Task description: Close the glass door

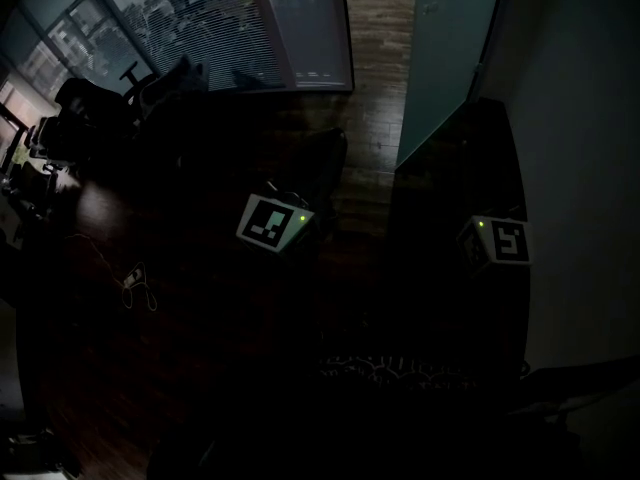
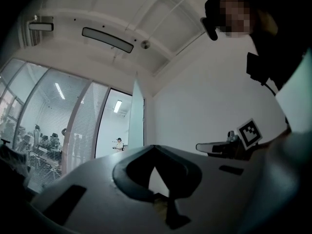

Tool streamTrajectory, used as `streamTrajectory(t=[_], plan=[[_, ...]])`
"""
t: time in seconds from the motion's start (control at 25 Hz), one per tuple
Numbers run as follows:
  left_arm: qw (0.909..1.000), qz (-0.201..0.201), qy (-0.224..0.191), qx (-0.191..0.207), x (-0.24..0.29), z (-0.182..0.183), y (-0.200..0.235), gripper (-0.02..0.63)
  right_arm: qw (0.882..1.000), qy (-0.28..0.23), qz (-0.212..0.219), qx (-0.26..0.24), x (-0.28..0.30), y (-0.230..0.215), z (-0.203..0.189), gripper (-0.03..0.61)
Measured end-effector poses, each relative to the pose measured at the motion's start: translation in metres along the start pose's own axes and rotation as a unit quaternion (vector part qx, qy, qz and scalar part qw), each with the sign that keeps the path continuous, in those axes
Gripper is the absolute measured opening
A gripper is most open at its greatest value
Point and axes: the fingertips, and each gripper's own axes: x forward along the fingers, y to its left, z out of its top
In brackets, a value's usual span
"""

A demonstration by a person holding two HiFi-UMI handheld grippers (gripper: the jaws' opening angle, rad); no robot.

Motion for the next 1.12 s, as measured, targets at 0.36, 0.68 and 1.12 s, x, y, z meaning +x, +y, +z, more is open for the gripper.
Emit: streamTrajectory(t=[0.36,0.68,1.12], plan=[[0.9999,-0.01,0.014,0.0,-0.003,-0.008,0.019,0.002,0.999,0.009,-0.037,0.003,0.01,-0.001,-0.01,0.003],[0.9997,-0.02,0.016,0.003,0.001,-0.016,0.031,0.002,0.999,0.013,-0.042,-0.008,0.016,0.004,-0.014,0.003],[0.9996,-0.026,0.012,0.003,0.015,-0.025,0.041,0.002,0.999,0.022,-0.033,-0.036,0.033,0.002,-0.021,0.003]])
